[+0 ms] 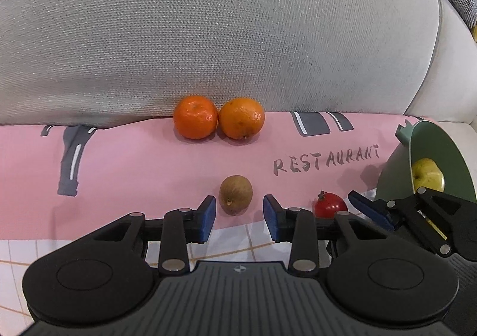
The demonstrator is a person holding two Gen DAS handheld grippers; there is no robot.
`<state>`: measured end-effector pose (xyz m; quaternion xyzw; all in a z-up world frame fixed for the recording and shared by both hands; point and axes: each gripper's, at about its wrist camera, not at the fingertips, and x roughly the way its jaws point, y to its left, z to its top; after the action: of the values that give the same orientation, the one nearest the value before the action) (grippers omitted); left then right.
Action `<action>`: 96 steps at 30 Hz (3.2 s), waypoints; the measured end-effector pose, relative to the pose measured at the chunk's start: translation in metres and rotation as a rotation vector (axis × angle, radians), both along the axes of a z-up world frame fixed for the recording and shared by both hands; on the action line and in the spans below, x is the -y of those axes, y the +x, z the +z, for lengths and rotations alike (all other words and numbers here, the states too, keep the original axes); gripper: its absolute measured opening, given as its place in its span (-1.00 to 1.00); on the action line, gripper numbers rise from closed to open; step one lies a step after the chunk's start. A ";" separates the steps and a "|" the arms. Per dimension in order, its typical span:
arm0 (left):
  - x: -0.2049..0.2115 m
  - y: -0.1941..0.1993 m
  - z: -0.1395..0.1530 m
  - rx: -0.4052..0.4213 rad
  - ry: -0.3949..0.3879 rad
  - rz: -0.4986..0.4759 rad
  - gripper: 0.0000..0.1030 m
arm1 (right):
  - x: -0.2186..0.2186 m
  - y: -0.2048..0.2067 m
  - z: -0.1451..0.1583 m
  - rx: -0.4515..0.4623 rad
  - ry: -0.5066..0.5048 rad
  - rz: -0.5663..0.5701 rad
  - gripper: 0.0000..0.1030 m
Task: Organize fruits
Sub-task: 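Grasp the brown kiwi with the left gripper while the right gripper grasps a red tomato, then carry the kiwi with the left gripper while the right gripper carries the tomato into the colander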
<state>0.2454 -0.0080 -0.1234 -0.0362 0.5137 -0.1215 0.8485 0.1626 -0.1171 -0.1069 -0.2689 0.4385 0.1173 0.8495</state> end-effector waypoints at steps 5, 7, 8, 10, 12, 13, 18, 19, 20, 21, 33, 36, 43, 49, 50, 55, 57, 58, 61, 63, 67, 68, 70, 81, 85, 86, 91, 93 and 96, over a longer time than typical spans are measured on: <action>0.003 0.006 -0.005 0.003 0.011 -0.007 -0.22 | 0.000 0.001 -0.003 0.014 -0.018 0.019 -0.46; 0.004 0.008 -0.006 -0.002 0.015 -0.004 -0.30 | 0.000 0.000 -0.003 0.018 -0.025 0.027 -0.48; 0.004 0.009 -0.007 -0.004 0.019 -0.001 -0.35 | -0.001 0.000 -0.004 0.020 -0.030 0.032 -0.49; 0.005 0.009 -0.008 -0.003 0.029 -0.004 -0.39 | -0.001 -0.001 -0.006 0.026 -0.041 0.042 -0.51; 0.006 0.009 -0.008 -0.001 0.034 -0.006 -0.43 | -0.001 -0.004 -0.005 0.033 -0.051 0.049 -0.56; 0.005 0.008 -0.008 -0.004 0.031 -0.002 -0.45 | -0.001 -0.006 -0.004 0.035 -0.056 0.054 -0.56; 0.002 0.006 -0.005 -0.022 0.031 0.036 -0.46 | -0.001 -0.005 -0.006 0.034 -0.069 0.078 -0.56; 0.000 0.005 -0.002 -0.024 0.022 0.044 -0.46 | -0.001 -0.005 -0.005 0.032 -0.073 0.081 -0.57; -0.002 0.003 0.000 -0.025 0.012 0.050 -0.46 | 0.000 -0.004 -0.004 0.029 -0.074 0.083 -0.58; -0.005 0.000 0.004 -0.023 0.004 0.056 -0.46 | 0.000 -0.004 -0.003 0.026 -0.072 0.082 -0.58; -0.013 -0.036 0.051 0.010 -0.045 0.098 -0.46 | 0.013 -0.024 0.054 0.014 0.135 0.025 -0.58; -0.006 -0.046 0.062 0.023 -0.051 0.081 -0.46 | 0.022 -0.035 0.069 0.016 0.172 0.009 -0.58; 0.015 -0.069 0.081 0.037 -0.072 0.038 -0.46 | 0.047 -0.055 0.092 0.025 0.213 -0.030 -0.58; 0.037 -0.082 0.094 0.057 -0.068 -0.018 -0.46 | 0.067 -0.068 0.100 0.026 0.224 -0.056 -0.58; 0.041 -0.084 0.095 0.057 -0.067 -0.027 -0.46 | 0.071 -0.070 0.101 0.025 0.227 -0.062 -0.58; 0.063 -0.090 0.097 0.058 -0.062 -0.078 -0.46 | 0.087 -0.076 0.103 0.015 0.220 -0.075 -0.58; 0.071 -0.092 0.097 0.056 -0.061 -0.097 -0.46 | 0.093 -0.076 0.103 0.015 0.212 -0.077 -0.58; 0.076 -0.093 0.096 0.055 -0.060 -0.106 -0.46 | 0.097 -0.076 0.103 0.014 0.209 -0.079 -0.59; 0.088 -0.094 0.095 0.052 -0.057 -0.134 -0.46 | 0.106 -0.075 0.103 0.016 0.202 -0.090 -0.59; 0.095 -0.093 0.093 0.050 -0.054 -0.150 -0.46 | 0.109 -0.073 0.102 0.016 0.197 -0.097 -0.59; 0.109 -0.091 0.089 0.045 -0.047 -0.183 -0.46 | 0.118 -0.068 0.100 0.017 0.184 -0.104 -0.59; 0.112 -0.090 0.087 0.042 -0.043 -0.192 -0.46 | 0.119 -0.067 0.099 0.016 0.181 -0.106 -0.59; 0.117 -0.088 0.084 0.035 -0.036 -0.200 -0.46 | 0.123 -0.064 0.097 0.012 0.175 -0.110 -0.59; 0.138 -0.072 0.064 -0.014 -0.017 -0.229 -0.46 | 0.139 -0.045 0.084 -0.021 0.106 -0.058 -0.59; 0.143 -0.066 0.056 -0.031 -0.012 -0.235 -0.46 | 0.146 -0.036 0.078 -0.032 0.096 -0.055 -0.59; 0.144 -0.065 0.055 -0.035 -0.011 -0.237 -0.46 | 0.147 -0.033 0.077 -0.035 0.095 -0.055 -0.59; 0.147 -0.058 0.046 -0.059 -0.007 -0.239 -0.46 | 0.151 -0.030 0.068 -0.052 0.092 -0.061 -0.59; 0.149 -0.056 0.043 -0.065 -0.005 -0.241 -0.46 | 0.151 -0.028 0.064 -0.059 0.090 -0.065 -0.59; 0.149 -0.053 0.040 -0.073 -0.005 -0.241 -0.46 | 0.153 -0.024 0.060 -0.068 0.090 -0.064 -0.59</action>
<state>0.1921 -0.1572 -0.0837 0.0194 0.5447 -0.2226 0.8083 0.1389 -0.2703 -0.0470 -0.2120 0.4700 0.1188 0.8486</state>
